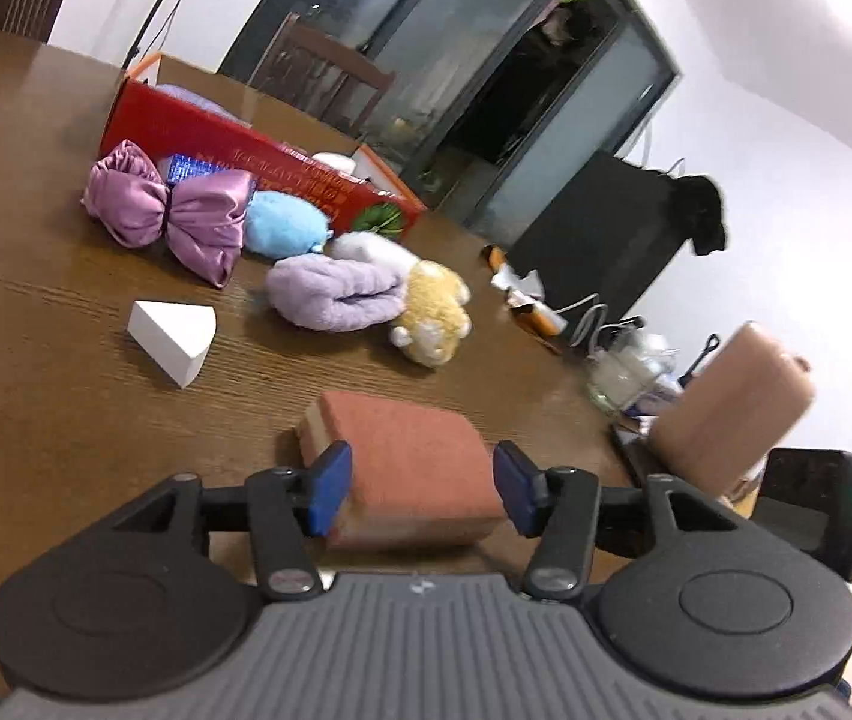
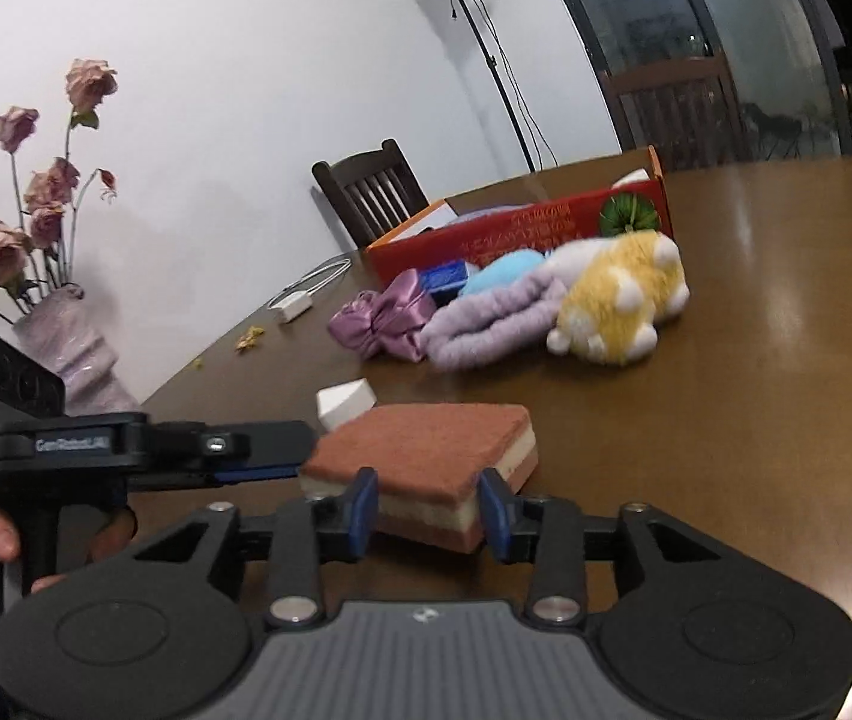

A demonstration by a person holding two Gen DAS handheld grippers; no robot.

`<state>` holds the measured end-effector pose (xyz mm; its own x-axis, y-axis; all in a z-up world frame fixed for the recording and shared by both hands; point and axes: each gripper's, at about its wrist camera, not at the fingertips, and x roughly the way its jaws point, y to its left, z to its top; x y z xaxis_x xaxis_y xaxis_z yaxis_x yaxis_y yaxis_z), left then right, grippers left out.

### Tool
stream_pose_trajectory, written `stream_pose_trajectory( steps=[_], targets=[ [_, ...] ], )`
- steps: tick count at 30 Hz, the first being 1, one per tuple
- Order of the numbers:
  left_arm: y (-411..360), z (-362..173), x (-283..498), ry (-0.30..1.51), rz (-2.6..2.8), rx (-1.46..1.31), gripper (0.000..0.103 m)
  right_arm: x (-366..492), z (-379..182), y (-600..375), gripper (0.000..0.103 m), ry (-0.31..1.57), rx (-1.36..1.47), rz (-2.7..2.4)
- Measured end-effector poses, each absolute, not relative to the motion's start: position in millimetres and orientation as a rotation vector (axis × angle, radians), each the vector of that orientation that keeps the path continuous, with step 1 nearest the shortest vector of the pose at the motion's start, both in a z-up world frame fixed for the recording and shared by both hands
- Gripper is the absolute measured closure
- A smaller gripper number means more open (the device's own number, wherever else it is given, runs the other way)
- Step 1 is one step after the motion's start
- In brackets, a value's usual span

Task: Organize soft objects

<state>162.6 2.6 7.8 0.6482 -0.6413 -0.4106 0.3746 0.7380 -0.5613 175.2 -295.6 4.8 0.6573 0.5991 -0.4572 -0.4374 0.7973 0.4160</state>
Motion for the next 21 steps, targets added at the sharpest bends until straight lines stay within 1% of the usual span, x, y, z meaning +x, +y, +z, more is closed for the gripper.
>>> stream_pose_trajectory(
  steps=[2,4,8,14,15,16,18,21],
  targets=[
    [6,12,159,0.615,-0.612,-0.457,0.044,168,7,-304,0.064,0.614,0.315,0.586],
    [3,15,163,0.619,-0.611,-0.449,0.044,168,7,-309,0.06,0.615,0.337,0.572],
    [-4,9,170,0.66,-0.593,-0.419,0.044,181,5,-308,0.06,0.623,0.357,0.544],
    [5,-12,192,0.731,-0.561,-0.482,0.043,199,-4,-306,0.06,0.658,0.385,0.538],
    [4,-15,195,0.745,-0.568,-0.479,0.048,203,-7,-304,0.06,0.668,0.379,0.542],
    [3,-17,198,0.761,-0.589,-0.476,0.057,208,-11,-302,0.061,0.686,0.37,0.555],
    [-1,-16,201,0.761,-0.573,-0.449,0.059,214,-15,-303,0.066,0.691,0.406,0.596],
    [-8,2,205,0.695,-0.577,-0.401,0.059,221,-4,-299,0.069,0.658,0.356,0.589]
  ],
)
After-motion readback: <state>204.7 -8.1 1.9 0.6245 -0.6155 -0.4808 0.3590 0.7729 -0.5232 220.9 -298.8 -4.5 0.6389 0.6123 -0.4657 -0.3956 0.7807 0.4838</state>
